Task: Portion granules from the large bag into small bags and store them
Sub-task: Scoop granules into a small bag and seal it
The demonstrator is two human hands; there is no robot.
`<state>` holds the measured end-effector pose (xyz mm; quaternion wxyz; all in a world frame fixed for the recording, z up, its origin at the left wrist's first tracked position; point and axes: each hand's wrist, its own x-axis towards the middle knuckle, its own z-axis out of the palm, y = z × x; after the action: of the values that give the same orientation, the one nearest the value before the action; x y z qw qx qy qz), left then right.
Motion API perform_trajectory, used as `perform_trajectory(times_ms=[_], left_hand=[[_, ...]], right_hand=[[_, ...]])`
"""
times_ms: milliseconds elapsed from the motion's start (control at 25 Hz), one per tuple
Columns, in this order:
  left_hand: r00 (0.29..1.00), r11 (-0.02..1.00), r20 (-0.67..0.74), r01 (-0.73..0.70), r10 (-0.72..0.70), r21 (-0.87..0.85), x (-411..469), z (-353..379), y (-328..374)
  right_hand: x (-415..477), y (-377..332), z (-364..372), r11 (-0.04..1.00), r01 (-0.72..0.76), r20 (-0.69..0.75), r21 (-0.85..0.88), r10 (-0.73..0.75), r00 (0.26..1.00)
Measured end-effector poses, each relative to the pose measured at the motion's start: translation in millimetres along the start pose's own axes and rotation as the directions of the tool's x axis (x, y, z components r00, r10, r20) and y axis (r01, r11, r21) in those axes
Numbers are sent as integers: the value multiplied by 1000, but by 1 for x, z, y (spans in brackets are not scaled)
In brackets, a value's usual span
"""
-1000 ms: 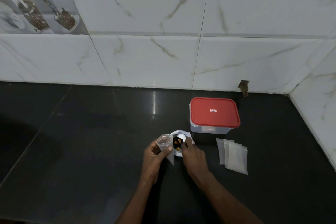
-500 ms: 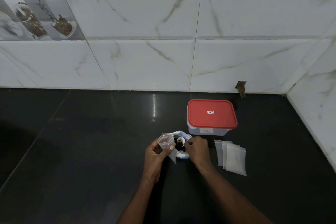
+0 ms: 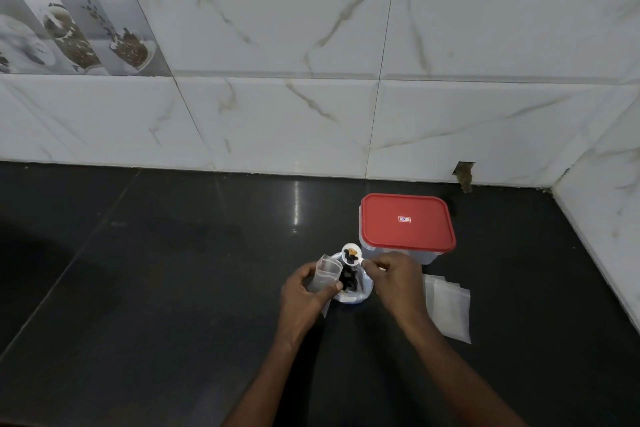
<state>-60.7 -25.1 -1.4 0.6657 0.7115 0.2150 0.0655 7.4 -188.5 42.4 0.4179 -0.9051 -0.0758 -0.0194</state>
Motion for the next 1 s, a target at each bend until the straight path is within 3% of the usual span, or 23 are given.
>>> perform_trajectory(times_ms=[120,240,360,520,640,800,880,1000], left_hand=[[1000,998,-25,-6,8,66,4,4,1],[1000,999,11,-5,4,41,2,7,6],[999,1000,34,-17,16,21,1,6,9],[1000,1000,25,3,-3,-18,0,4,8],[1000,1000,21,13,-12,-19,-1,3,4],[999,998,32,17,-15,-56,-4,-1,1],[999,995,40,18,-14,-100,-6,-4,2],[998,989,60,25,-16,-145,-7,-8,-2]], right_hand=[[-7,-13,-4,949,301,-52,-99,-307,950],[-21,1,11,714,587,94,-382,-602,793],[-29,14,18,593,687,117,-421,-715,689],[-25,20,18,576,702,-17,-418,-778,628],[-23,18,18,626,672,-68,-395,-750,658],[-18,24,23,895,372,-87,-248,-403,911],[-19,31,32,885,297,84,-358,-286,954],[-20,37,40,799,331,292,-503,-203,935]])
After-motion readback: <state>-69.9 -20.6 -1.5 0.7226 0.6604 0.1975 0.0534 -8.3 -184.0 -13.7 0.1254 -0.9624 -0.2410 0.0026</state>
